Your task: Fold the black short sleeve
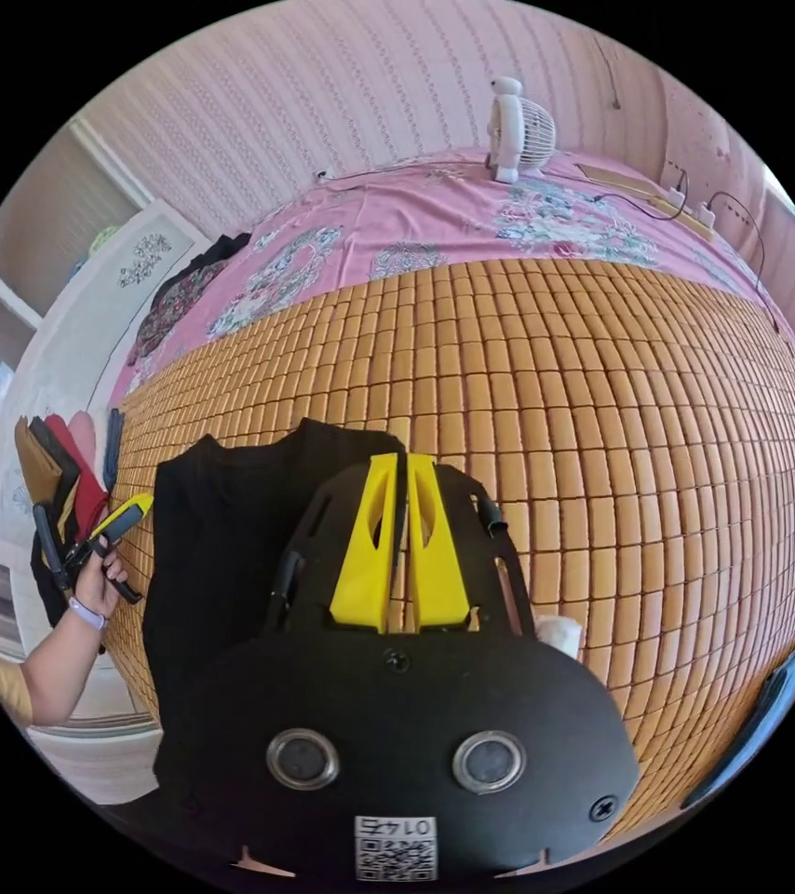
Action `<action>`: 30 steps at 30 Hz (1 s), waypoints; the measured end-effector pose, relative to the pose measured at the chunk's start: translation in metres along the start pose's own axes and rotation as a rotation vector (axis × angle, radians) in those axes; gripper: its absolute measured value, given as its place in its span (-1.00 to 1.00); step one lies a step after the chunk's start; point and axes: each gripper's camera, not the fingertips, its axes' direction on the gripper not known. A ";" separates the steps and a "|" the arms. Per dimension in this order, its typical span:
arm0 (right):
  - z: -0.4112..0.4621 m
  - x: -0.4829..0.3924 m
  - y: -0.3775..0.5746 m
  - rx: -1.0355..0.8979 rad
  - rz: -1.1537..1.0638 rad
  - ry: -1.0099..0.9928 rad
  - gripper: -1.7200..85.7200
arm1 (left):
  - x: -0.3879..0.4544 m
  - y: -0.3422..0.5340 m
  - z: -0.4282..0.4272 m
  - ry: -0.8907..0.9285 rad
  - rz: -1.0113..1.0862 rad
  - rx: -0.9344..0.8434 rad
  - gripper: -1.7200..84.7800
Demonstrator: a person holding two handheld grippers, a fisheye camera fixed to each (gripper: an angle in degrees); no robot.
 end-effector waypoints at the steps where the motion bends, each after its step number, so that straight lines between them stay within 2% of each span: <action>1: -0.002 0.012 -0.003 -0.003 0.025 0.015 -0.89 | -0.008 -0.002 0.000 0.003 -0.014 -0.002 -0.82; 4: -0.009 0.022 -0.009 0.017 0.014 -0.028 -0.80 | -0.027 -0.007 -0.004 0.001 -0.045 0.022 -0.82; 8: 0.017 0.008 -0.020 -0.072 -0.085 -0.077 -0.74 | -0.046 -0.020 0.014 0.036 -0.083 -0.010 -0.78; 10: 0.030 -0.004 -0.024 -0.120 -0.171 -0.049 -0.78 | -0.052 -0.026 0.030 0.045 -0.095 -0.065 -0.76; 13: 0.031 -0.011 -0.032 -0.119 -0.272 0.082 -0.91 | -0.056 -0.037 0.041 0.020 -0.063 -0.123 -0.90; 16: 0.027 -0.003 -0.049 -0.157 -0.284 0.005 -0.95 | -0.058 -0.052 0.046 0.017 -0.021 -0.174 -0.97; 18: 0.018 0.001 -0.061 -0.145 -0.289 -0.005 -0.96 | -0.060 -0.061 0.041 0.028 0.000 -0.151 -0.97; 25: -0.066 0.007 -0.093 0.012 -0.303 -0.107 -0.97 | -0.050 -0.092 -0.042 0.127 0.110 0.093 -0.98; 28: -0.117 0.003 -0.080 0.041 -0.395 -0.180 -0.97 | -0.044 -0.076 -0.089 0.223 0.207 0.153 -0.98; 30: -0.144 0.003 -0.058 0.023 -0.446 -0.195 -0.97 | -0.045 -0.050 -0.116 0.260 0.286 0.134 -0.98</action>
